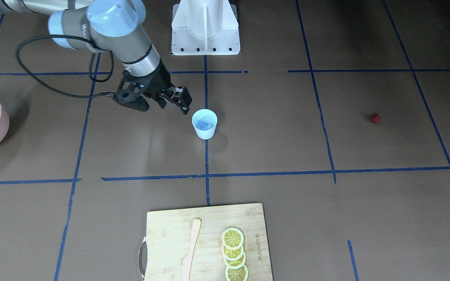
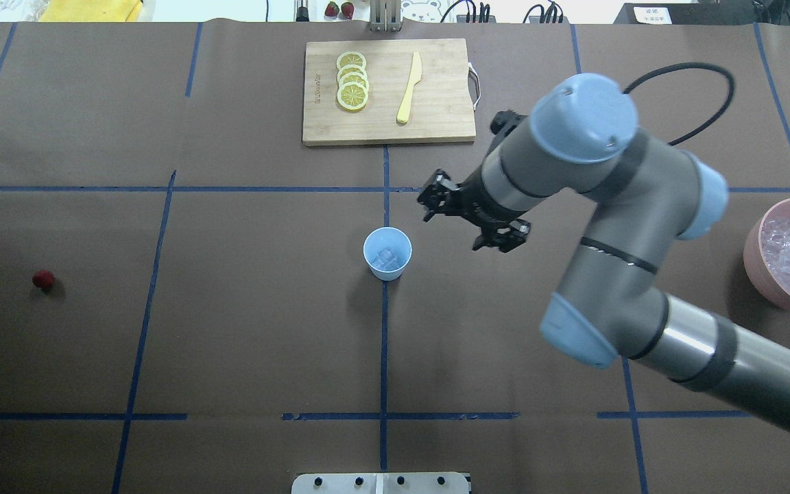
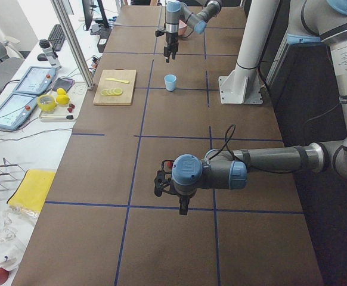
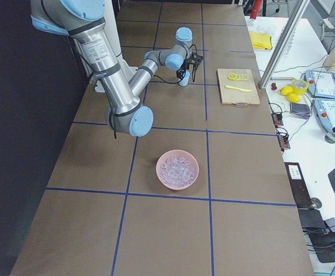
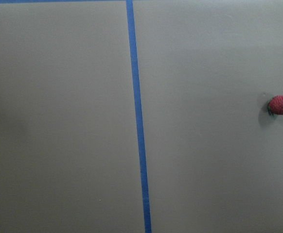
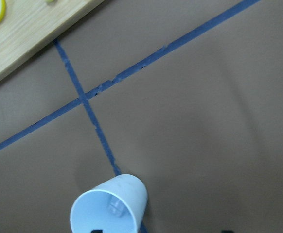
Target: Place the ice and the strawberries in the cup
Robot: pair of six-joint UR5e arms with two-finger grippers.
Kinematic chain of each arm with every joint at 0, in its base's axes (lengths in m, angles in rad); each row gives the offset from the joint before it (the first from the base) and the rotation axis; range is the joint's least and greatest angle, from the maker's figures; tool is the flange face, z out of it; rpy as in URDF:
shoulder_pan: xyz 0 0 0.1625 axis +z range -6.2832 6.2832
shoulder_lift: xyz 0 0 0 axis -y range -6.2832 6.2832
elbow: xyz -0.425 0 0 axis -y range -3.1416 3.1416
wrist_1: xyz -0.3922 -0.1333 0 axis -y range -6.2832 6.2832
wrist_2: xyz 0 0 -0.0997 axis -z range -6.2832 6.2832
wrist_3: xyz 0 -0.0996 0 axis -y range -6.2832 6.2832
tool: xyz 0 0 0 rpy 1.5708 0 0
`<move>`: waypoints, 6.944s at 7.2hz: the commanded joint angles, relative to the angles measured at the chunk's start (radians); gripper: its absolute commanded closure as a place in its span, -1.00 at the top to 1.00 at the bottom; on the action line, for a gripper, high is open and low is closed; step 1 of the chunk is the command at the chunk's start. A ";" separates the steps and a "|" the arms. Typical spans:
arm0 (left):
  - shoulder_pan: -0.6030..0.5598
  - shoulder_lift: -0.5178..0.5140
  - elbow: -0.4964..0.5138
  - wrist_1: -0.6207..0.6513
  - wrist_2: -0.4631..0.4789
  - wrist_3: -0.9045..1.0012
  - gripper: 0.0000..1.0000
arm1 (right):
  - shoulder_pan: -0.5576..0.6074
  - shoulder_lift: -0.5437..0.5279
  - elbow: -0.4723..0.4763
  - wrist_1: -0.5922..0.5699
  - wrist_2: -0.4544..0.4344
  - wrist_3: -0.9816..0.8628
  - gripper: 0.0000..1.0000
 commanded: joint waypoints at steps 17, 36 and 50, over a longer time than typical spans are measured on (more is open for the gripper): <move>0.713 -0.251 0.145 -0.520 0.454 -0.969 0.83 | 0.589 -0.760 0.204 -0.002 0.270 -1.203 0.98; 0.977 -1.056 0.077 0.028 0.524 -1.587 -1.00 | 0.609 -0.746 0.209 -0.026 0.271 -1.205 0.98; 0.916 -0.846 -0.087 0.001 0.572 -1.371 0.44 | 0.723 -0.749 0.149 -0.092 0.271 -1.432 0.98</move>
